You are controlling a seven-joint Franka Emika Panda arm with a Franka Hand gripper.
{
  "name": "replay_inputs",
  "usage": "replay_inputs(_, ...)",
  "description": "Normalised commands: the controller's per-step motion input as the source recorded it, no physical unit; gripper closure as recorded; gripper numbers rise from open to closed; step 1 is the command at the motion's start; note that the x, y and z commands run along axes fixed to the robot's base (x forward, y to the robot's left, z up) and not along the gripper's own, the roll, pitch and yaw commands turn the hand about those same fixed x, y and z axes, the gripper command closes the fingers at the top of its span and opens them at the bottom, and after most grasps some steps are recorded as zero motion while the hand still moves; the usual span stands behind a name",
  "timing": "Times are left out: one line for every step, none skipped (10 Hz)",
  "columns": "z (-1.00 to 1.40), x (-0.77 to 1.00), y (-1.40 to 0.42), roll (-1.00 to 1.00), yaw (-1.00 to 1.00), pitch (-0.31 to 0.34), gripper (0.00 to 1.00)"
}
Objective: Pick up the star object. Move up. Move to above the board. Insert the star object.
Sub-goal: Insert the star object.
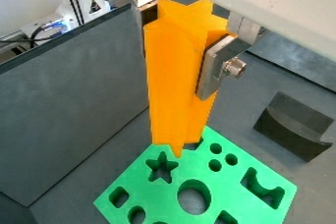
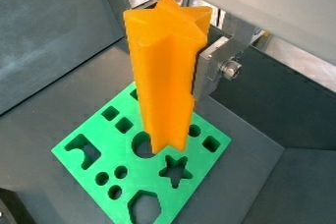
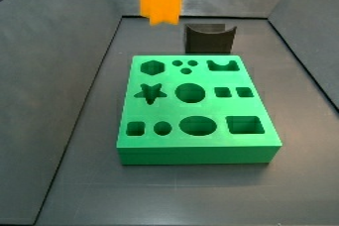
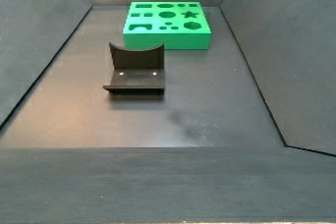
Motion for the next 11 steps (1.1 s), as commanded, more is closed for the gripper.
replay_inputs(-0.03, 0.0, -0.06, 0.02, 0.0, 0.0, 1.0)
replay_inputs(-0.03, 0.0, -0.06, 0.02, 0.0, 0.0, 1.0)
replay_inputs(-0.02, 0.0, -0.05, 0.02, 0.0, 0.0, 1.0)
replay_inputs(0.0, 0.0, -0.04, 0.01, 0.0, 0.0, 1.0)
replay_inputs(0.0, 0.0, 0.0, 0.03, 0.0, 0.02, 1.0)
replay_inputs(0.0, 0.02, 0.0, 0.0, 0.0, 0.0, 1.0)
replay_inputs(-0.1, 0.0, 0.01, 0.02, -0.03, 0.0, 1.0)
replay_inputs(-0.41, 0.01, 0.05, 0.21, -0.46, 0.0, 1.0)
replay_inputs(-0.56, 0.0, 0.08, 0.15, -0.85, -0.05, 1.0)
replay_inputs(-0.61, 0.0, 0.0, 0.07, -1.0, -0.064, 1.0)
replay_inputs(-0.59, -0.16, 0.05, 0.03, -0.77, -0.104, 1.0)
